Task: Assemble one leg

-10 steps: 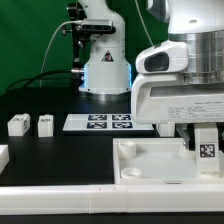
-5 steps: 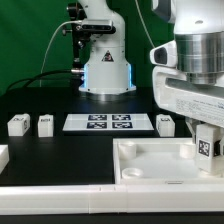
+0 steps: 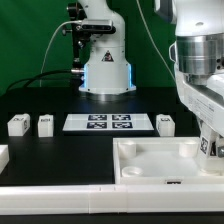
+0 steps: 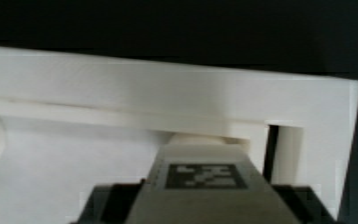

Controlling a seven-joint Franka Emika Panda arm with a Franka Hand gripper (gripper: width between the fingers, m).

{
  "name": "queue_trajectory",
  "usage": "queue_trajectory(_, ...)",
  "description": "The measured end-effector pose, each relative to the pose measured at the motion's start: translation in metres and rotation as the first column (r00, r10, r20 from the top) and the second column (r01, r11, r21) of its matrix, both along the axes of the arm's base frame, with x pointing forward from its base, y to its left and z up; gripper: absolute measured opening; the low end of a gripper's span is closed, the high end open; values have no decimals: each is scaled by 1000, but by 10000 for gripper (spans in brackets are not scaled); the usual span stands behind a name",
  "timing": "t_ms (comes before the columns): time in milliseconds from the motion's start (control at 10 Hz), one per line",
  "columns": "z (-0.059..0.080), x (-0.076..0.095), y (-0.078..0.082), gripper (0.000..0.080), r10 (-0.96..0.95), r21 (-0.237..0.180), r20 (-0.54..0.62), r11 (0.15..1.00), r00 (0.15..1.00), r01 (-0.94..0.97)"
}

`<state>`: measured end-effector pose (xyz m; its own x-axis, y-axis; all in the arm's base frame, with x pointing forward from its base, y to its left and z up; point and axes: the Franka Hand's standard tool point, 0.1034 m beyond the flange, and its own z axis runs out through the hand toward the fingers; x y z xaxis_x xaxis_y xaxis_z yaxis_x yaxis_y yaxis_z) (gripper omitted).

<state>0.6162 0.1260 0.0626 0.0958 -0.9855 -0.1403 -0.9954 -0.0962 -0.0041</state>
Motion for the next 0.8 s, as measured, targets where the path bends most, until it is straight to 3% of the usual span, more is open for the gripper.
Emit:
queue_trajectory(100, 0, 0, 0, 287, 27, 0, 3, 1000, 1000, -27)
queue_trajectory(300, 0, 0, 1, 534, 43, 1, 5, 999, 999, -43)
queue_trajectory(400, 0, 0, 1, 614, 48, 1, 6, 999, 999, -48)
queue_trajectory(800, 0, -1, 2, 648, 168, 0, 22, 986, 986, -168)
